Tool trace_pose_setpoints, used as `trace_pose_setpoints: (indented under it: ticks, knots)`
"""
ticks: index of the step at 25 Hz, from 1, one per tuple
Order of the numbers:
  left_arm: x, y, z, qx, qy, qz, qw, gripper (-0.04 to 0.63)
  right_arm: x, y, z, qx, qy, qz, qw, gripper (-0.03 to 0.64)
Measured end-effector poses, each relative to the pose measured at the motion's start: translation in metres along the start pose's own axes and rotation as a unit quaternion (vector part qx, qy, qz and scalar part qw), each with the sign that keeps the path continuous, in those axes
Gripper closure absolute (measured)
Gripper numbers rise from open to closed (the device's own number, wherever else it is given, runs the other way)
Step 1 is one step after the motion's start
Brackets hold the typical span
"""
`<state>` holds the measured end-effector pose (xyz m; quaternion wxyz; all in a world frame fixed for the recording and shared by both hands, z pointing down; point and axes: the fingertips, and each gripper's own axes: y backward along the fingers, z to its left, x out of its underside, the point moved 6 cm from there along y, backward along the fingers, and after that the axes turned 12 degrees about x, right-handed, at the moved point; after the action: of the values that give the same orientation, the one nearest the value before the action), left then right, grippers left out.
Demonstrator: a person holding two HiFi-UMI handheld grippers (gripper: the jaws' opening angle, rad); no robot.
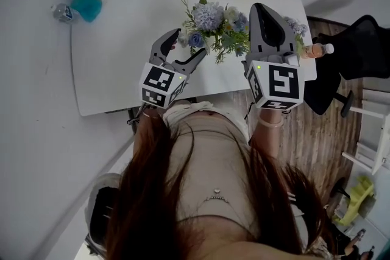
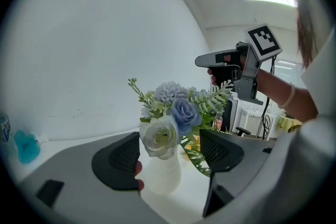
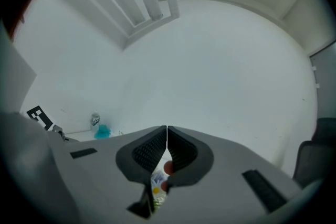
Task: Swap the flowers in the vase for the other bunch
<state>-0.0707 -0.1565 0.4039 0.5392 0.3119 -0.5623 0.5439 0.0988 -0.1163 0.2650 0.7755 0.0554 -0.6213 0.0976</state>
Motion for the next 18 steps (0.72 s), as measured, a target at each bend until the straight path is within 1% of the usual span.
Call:
trace_pose_setpoints:
  ticks: [10, 14, 18]
  knots:
    - [-0.001, -0.029, 0.005, 0.024, -0.002, -0.017, 0.9996, 0.247, 0.005, -0.001, -0.015, 0.026, 0.021, 0.01, 0.999, 0.589]
    - [-0.005, -0.038, 0.007, 0.02, 0.008, -0.035, 0.9992, 0.249, 0.008, -0.002, -0.025, 0.036, 0.02, 0.017, 0.999, 0.589]
    - [-0.005, -0.041, 0.015, 0.008, 0.014, -0.046, 0.9988, 0.254, 0.011, -0.002, -0.028, 0.041, 0.018, 0.022, 0.999, 0.589]
